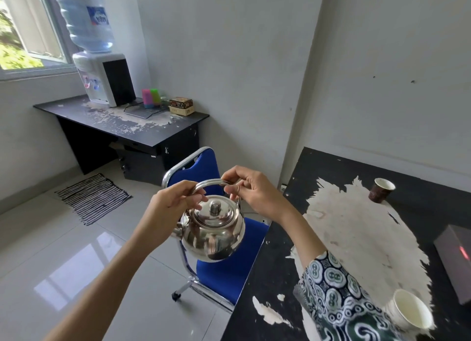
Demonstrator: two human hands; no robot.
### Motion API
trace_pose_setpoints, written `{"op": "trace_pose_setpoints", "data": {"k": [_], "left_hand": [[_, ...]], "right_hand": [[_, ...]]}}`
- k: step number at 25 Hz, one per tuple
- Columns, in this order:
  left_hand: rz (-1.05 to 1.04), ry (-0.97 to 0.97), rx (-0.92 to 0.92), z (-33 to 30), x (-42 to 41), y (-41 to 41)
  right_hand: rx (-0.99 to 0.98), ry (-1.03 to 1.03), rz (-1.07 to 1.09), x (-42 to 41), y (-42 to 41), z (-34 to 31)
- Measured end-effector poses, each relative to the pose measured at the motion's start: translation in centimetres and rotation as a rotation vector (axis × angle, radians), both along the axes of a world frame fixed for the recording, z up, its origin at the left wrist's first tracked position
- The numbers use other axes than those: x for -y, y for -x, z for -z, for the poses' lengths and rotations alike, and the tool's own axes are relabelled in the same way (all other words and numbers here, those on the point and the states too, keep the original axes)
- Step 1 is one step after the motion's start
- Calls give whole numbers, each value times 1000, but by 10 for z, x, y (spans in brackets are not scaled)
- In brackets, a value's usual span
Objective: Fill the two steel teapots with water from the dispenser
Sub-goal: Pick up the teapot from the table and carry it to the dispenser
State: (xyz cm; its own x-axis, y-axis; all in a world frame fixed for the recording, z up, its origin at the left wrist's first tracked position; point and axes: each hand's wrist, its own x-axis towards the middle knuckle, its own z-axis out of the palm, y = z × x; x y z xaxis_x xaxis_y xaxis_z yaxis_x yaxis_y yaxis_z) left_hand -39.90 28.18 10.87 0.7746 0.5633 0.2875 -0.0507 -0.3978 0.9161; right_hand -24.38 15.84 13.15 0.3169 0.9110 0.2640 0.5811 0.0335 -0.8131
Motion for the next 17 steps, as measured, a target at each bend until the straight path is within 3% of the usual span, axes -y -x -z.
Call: {"op": "trace_pose_setpoints", "data": {"k": [9,17], "left_hand": [[-23,75,-16,5,-85,16],[34,102,-15,-8,-229,57]], "right_hand": [[-63,11,-48,-94,7,6],[-185,-111,103,-229,56,19]]}}
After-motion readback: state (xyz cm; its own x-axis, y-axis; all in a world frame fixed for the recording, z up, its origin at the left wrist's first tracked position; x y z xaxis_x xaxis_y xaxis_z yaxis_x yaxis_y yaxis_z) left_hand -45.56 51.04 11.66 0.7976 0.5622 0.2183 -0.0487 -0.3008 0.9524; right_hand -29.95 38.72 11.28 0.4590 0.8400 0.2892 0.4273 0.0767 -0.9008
